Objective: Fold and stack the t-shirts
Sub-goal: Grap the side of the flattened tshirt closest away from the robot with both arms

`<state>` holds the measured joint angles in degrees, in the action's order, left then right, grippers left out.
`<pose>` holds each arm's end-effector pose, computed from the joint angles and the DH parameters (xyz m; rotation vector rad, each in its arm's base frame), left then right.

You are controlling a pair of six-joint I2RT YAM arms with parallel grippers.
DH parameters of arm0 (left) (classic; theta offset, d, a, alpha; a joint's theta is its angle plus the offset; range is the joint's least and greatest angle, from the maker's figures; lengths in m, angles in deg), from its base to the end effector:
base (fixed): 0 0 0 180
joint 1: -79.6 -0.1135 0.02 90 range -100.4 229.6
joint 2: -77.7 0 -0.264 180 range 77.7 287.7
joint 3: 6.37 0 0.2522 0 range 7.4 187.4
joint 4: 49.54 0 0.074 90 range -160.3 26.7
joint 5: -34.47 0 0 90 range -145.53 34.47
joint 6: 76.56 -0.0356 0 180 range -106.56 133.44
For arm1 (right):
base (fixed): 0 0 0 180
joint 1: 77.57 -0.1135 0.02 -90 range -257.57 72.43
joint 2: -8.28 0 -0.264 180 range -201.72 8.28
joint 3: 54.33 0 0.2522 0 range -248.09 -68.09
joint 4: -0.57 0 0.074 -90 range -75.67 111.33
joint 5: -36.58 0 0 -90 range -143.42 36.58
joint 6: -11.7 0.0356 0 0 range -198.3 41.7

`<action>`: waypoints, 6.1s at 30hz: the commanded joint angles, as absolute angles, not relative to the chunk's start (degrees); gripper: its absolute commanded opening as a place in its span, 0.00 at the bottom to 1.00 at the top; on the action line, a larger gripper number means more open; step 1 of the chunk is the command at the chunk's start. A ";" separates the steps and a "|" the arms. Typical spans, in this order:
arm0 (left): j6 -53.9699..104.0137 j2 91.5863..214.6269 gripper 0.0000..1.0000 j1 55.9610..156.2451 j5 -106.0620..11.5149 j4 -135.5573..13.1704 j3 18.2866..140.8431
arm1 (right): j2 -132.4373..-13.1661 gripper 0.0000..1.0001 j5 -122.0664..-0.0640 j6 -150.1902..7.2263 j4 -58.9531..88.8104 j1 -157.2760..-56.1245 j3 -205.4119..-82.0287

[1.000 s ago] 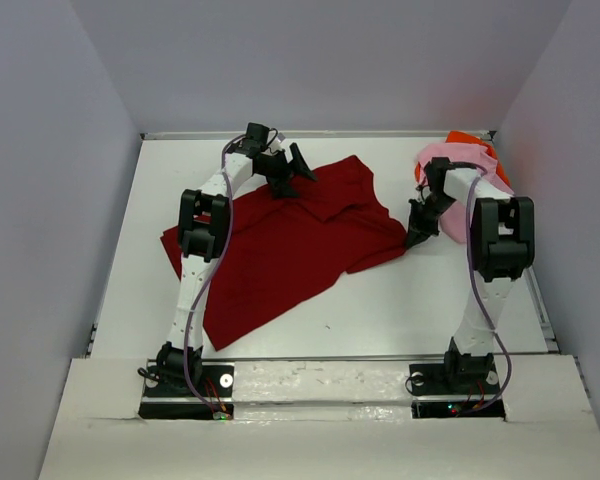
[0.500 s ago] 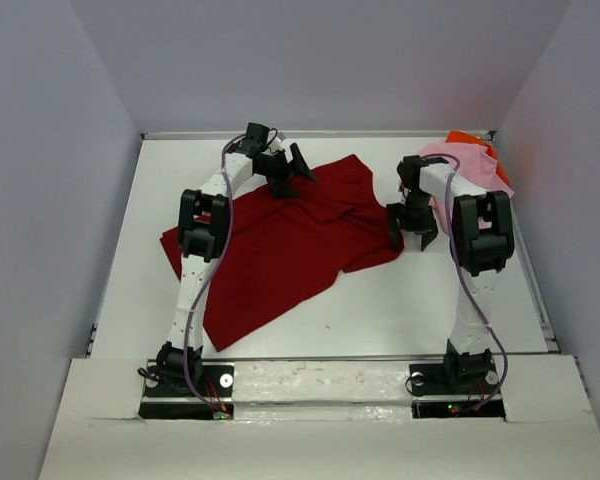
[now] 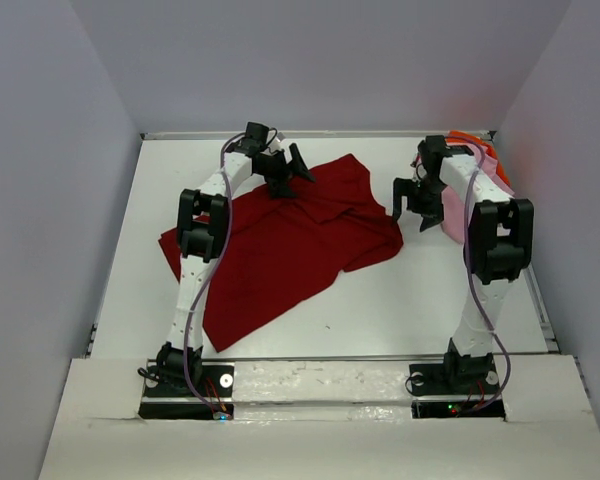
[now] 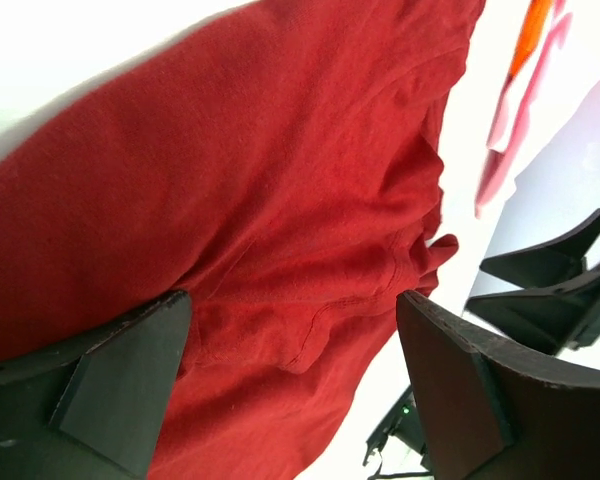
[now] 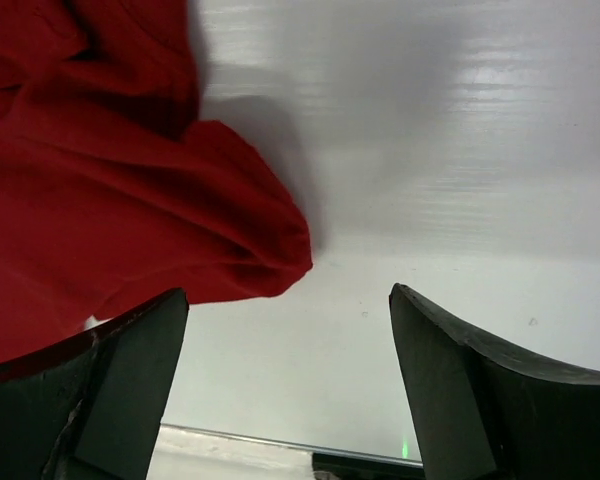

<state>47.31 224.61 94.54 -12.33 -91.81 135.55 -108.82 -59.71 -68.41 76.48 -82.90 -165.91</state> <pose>0.5350 -0.1680 0.1623 -0.0287 2.4936 -1.2870 0.4055 0.0417 0.2161 0.1071 3.0000 0.1933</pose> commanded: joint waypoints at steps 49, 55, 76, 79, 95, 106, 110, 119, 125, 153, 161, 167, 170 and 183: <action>70.15 141.59 0.99 92.61 -29.15 -112.50 58.63 | -125.14 0.68 -97.90 -72.06 64.61 -78.01 -173.64; 66.53 142.30 0.99 92.61 -32.33 -121.46 55.31 | -125.58 0.63 -98.34 -71.97 64.52 -78.01 -173.82; 60.46 165.84 0.99 94.54 -48.14 -123.24 60.64 | -124.88 0.29 -99.21 -71.53 64.17 -78.01 -173.38; 62.22 170.15 0.99 98.32 -52.98 -123.68 66.80 | -124.61 0.29 -99.30 -71.62 64.17 -78.01 -173.29; 65.48 186.31 0.99 103.95 -54.92 -115.42 70.32 | -124.00 0.24 -98.52 -70.83 64.25 -78.01 -173.03; 62.49 194.94 0.99 103.78 -59.66 -119.54 84.72 | -119.87 0.16 -93.51 -68.89 64.17 -74.33 -169.26; 61.17 198.11 0.99 102.37 -61.60 -122.18 90.97 | -117.15 0.16 -92.98 -68.63 63.38 -73.09 -166.18; 57.74 201.27 0.99 98.41 -63.62 -124.11 97.48 | -113.37 0.16 -91.75 -68.28 62.58 -72.56 -161.08; 53.09 204.70 0.99 96.04 -64.41 -124.64 104.41 | -110.64 0.16 -89.38 -68.10 62.67 -72.56 -156.60; 44.37 193.04 0.99 98.32 -51.95 -124.48 112.78 | -111.51 0.16 -88.58 -66.17 61.79 -72.56 -156.15; 52.81 169.93 0.99 97.97 -43.77 -118.15 109.45 | -112.22 0.16 -88.76 -67.40 61.88 -72.56 -155.54; 69.92 151.59 0.99 99.64 -31.64 -108.08 77.05 | -113.71 0.16 -89.90 -67.22 62.49 -72.56 -157.46; 82.64 140.50 0.99 100.00 -26.89 -95.17 61.39 | -113.98 0.16 -90.51 -67.22 62.50 -72.56 -158.00; 91.73 139.50 0.99 101.05 -38.66 -103.22 62.08 | -113.98 0.16 -92.45 -66.96 62.06 -72.56 -158.17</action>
